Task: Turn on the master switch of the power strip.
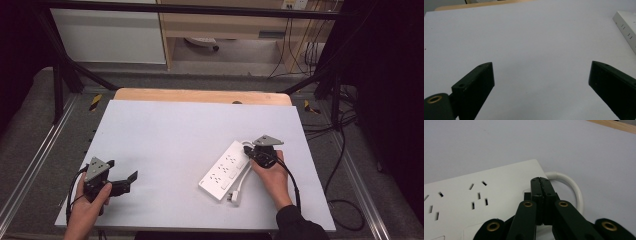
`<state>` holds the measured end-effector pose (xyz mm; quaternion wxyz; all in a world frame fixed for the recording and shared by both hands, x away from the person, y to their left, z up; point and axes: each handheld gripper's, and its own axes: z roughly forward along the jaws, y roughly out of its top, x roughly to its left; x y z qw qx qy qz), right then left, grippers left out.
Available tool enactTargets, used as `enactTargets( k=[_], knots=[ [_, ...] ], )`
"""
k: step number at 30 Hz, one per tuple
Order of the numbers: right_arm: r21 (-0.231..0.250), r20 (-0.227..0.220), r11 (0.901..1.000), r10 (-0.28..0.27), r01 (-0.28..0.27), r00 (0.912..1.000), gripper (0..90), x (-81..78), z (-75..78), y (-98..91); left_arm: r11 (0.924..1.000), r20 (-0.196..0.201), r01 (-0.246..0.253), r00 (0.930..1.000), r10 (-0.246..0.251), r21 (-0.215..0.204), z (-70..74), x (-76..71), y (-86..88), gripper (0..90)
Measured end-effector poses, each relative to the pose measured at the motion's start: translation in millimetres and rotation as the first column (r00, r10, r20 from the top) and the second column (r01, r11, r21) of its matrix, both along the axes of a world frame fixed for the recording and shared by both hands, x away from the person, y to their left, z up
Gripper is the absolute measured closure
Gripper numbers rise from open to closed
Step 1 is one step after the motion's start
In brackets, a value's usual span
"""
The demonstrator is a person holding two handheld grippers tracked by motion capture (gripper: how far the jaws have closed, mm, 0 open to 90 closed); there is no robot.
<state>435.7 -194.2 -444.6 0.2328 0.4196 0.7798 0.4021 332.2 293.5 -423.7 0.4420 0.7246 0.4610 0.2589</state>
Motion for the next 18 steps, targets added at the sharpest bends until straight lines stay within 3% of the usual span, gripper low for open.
enactTargets(
  k=[18],
  knots=[
    [0.010, 0.010, 0.9999, 0.005, -0.005, 0.9999, 90.0, -0.1, -1.0, -1.1, 1.0000, 0.001, 0.001, 1.0000, -0.001, 0.001, 0.3, -0.4, 0.2, 6.3]
  ],
)
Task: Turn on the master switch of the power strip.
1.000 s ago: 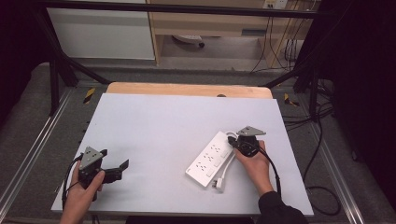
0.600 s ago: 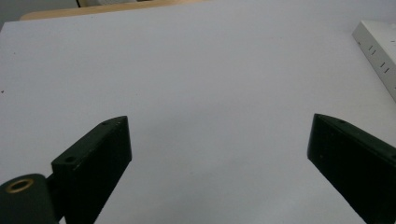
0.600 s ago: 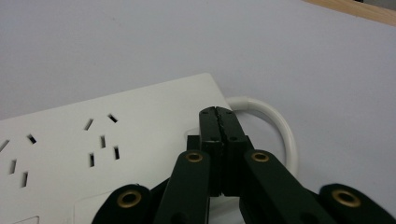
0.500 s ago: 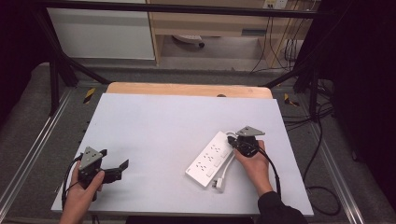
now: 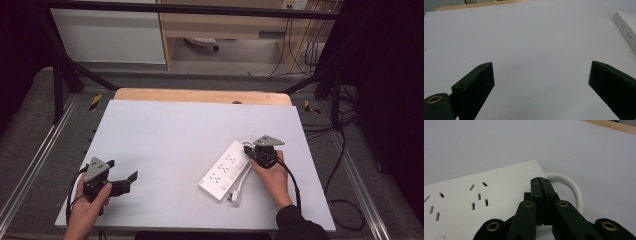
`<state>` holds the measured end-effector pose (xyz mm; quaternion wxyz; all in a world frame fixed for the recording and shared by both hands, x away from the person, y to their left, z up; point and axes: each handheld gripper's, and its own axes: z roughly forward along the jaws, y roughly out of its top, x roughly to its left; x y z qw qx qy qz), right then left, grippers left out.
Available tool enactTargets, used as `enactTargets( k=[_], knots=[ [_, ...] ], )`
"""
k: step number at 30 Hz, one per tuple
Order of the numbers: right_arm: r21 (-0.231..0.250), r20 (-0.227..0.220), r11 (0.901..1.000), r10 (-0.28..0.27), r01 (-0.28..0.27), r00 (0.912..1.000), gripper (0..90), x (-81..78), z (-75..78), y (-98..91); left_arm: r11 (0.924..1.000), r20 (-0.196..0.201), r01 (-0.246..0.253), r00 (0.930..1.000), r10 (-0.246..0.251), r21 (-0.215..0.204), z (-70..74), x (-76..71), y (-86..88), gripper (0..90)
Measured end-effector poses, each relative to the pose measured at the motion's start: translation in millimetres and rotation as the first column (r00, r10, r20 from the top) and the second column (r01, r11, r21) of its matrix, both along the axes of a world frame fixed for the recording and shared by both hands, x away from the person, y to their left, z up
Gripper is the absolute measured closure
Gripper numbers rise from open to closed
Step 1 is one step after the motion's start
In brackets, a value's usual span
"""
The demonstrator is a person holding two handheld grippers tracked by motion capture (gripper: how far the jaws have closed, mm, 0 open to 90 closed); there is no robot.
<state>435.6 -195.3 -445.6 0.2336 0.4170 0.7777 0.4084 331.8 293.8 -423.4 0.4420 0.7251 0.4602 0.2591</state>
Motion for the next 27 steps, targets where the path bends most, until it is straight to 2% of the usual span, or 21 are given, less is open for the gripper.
enactTargets(
  k=[27],
  knots=[
    [0.030, -0.011, 0.9996, -0.002, 0.002, 0.9999, 90.0, 0.3, 0.3, -1.8, 1.0000, 0.001, 0.000, 1.0000, 0.000, -0.003, 0.2, -0.3, 0.2, 6.3]
  ],
)
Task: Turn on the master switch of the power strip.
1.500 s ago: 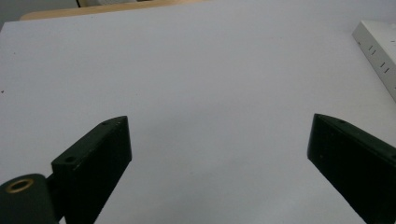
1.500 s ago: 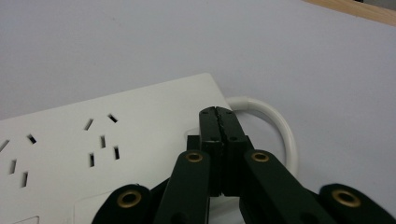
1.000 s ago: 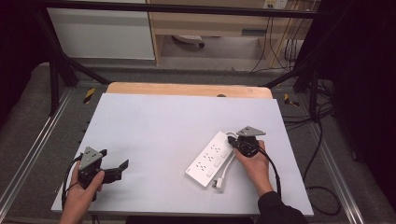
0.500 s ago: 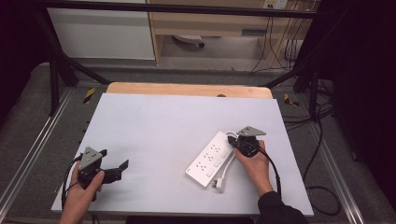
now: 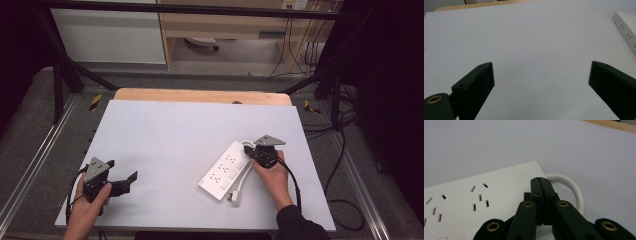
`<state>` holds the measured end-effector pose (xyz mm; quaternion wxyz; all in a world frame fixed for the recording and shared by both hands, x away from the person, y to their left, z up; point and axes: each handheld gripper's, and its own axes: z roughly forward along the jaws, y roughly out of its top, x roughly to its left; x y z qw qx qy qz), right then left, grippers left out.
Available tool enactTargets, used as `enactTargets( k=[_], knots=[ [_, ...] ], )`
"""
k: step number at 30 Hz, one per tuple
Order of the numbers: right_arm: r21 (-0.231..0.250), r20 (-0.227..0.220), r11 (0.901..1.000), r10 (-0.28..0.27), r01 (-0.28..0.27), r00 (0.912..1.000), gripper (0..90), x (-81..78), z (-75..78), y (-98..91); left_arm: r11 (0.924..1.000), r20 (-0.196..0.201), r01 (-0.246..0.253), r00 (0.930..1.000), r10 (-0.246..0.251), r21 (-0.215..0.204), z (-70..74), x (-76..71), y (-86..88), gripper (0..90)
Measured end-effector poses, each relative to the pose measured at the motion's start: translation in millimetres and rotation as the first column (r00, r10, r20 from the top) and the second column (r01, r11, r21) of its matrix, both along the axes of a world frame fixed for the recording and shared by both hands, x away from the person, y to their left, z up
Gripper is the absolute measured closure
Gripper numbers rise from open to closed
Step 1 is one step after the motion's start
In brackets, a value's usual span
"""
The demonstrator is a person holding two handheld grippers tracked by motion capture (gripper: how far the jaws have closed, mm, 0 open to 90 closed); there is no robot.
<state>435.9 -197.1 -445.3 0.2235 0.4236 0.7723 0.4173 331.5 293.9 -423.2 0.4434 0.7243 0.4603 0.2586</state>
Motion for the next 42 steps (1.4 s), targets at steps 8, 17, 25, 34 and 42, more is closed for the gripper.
enactTargets(
  k=[8, 17, 25, 34, 42],
  knots=[
    [0.008, 0.001, 1.0000, 0.005, -0.005, 1.0000, 90.0, 0.7, -0.2, -1.3, 1.0000, 0.004, 0.002, 1.0000, -0.002, 0.001, 0.3, -0.3, -0.7, 6.3],
    [0.014, 0.004, 0.9999, 0.007, -0.007, 1.0000, 90.0, 1.0, 0.0, -2.1, 1.0000, 0.004, 0.002, 1.0000, -0.002, 0.000, 0.5, -0.7, -0.2, 6.3],
    [0.022, 0.003, 0.9997, 0.003, -0.003, 1.0000, 90.0, 0.6, 1.2, -4.5, 0.9998, -0.003, -0.014, 0.9999, 0.014, -0.010, -0.4, -0.3, 2.3, 6.3],
    [0.055, 0.007, 0.9985, -0.003, 0.002, 1.0000, 90.0, -0.6, 4.9, -6.5, 0.9998, 0.003, -0.015, 0.9999, 0.015, -0.011, 0.2, -0.2, 2.9, 6.3],
    [0.066, 0.009, 0.9978, 0.002, -0.003, 1.0000, 90.0, -1.5, 7.3, -6.2, 0.9999, 0.002, -0.014, 0.9999, 0.015, -0.009, 0.3, 0.2, 1.8, 6.3]
  ],
)
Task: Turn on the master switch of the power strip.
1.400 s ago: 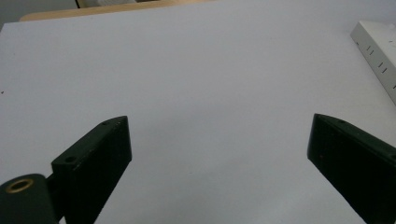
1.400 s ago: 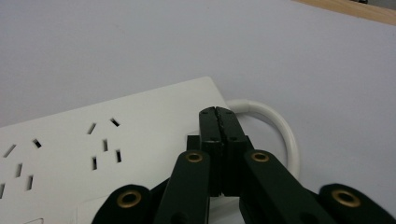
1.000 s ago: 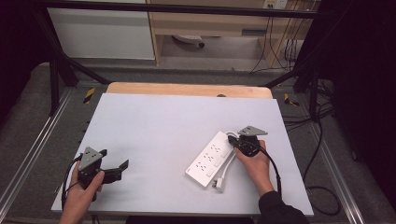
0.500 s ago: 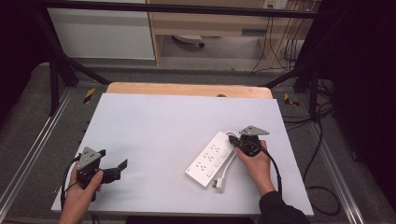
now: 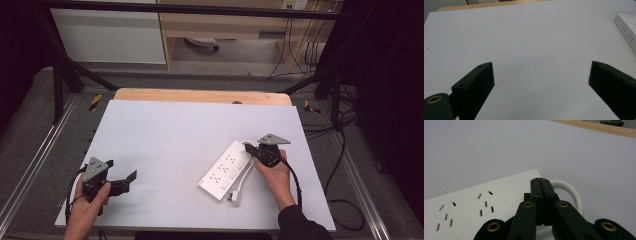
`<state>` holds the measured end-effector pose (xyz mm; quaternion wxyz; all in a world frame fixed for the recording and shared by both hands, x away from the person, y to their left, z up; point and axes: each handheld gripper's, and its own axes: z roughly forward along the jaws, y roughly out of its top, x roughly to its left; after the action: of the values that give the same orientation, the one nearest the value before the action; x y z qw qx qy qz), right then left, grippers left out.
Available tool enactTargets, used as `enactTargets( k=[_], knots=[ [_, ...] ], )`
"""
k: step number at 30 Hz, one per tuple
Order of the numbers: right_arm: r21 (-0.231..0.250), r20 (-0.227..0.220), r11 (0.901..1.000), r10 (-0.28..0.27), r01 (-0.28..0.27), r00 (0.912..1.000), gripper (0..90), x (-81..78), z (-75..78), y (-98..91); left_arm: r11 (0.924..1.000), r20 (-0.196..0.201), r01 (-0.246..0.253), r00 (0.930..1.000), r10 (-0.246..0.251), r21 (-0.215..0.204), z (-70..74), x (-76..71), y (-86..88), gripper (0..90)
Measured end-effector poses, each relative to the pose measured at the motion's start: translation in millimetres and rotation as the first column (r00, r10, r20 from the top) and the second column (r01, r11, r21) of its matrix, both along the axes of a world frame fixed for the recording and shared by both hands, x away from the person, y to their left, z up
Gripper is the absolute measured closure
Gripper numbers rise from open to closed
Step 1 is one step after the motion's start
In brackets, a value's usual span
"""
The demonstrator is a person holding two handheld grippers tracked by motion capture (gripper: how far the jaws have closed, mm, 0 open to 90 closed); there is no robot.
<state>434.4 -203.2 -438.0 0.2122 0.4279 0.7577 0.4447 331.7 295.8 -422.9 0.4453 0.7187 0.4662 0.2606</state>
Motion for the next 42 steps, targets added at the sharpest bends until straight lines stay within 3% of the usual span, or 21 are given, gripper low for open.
enactTargets(
  k=[8, 15, 20, 23, 27, 30, 32, 34, 42],
  knots=[
    [0.016, 0.007, 0.9999, 0.005, -0.005, 1.0000, 89.8, -1.7, 4.6, 2.0, 1.0000, 0.001, 0.000, 1.0000, 0.000, -0.008, 0.1, -0.5, 0.8, 6.3],
    [0.028, 0.008, 0.9996, 0.011, -0.011, 0.9999, 84.0, -1.9, 8.0, 2.8, 1.0000, 0.002, -0.001, 1.0000, 0.001, -0.009, 0.7, -1.6, 0.8, 6.3],
    [0.046, 0.015, 0.9989, 0.004, -0.005, 0.9999, 67.9, -2.7, 12.9, 5.2, 0.9999, -0.001, -0.005, 1.0000, 0.005, -0.012, 0.3, -1.2, 1.1, 6.3],
    [0.070, 0.022, 0.9975, -0.009, 0.008, 0.9997, 46.0, -2.0, 16.4, 6.7, 0.9999, 0.001, -0.006, 1.0000, 0.006, -0.012, 0.5, -1.4, 1.7, 6.3],
    [0.058, 0.044, 0.9973, -0.048, 0.046, 0.9979, 21.6, -0.6, 22.0, 9.4, 0.9998, -0.002, -0.010, 1.0000, 0.010, -0.018, 0.2, -1.0, 2.3, 6.3],
    [0.042, 0.046, 0.9973, -0.062, 0.060, 0.9970, 13.4, -1.7, 27.8, 11.8, 0.9998, 0.000, -0.009, 1.0000, 0.009, -0.019, 0.5, -1.3, 2.1, 6.3],
    [0.055, 0.033, 0.9969, -0.057, 0.055, 0.9978, 8.9, -1.8, 31.5, 12.5, 0.9997, -0.001, -0.010, 1.0000, 0.010, -0.021, 0.6, -1.4, 2.1, 6.3],
    [0.078, 0.050, 0.9960, -0.047, 0.044, 0.9976, 6.4, -3.3, 35.0, 12.5, 0.9997, -0.001, -0.011, 0.9999, 0.011, -0.022, 0.7, -1.6, 2.7, 6.3],
    [0.086, 0.075, 0.9958, -0.038, 0.031, 0.9965, 5.3, -11.2, 48.2, 5.8, 0.9995, 0.003, -0.009, 1.0000, 0.009, -0.030, 1.7, -2.4, 3.4, 6.3]
  ],
)
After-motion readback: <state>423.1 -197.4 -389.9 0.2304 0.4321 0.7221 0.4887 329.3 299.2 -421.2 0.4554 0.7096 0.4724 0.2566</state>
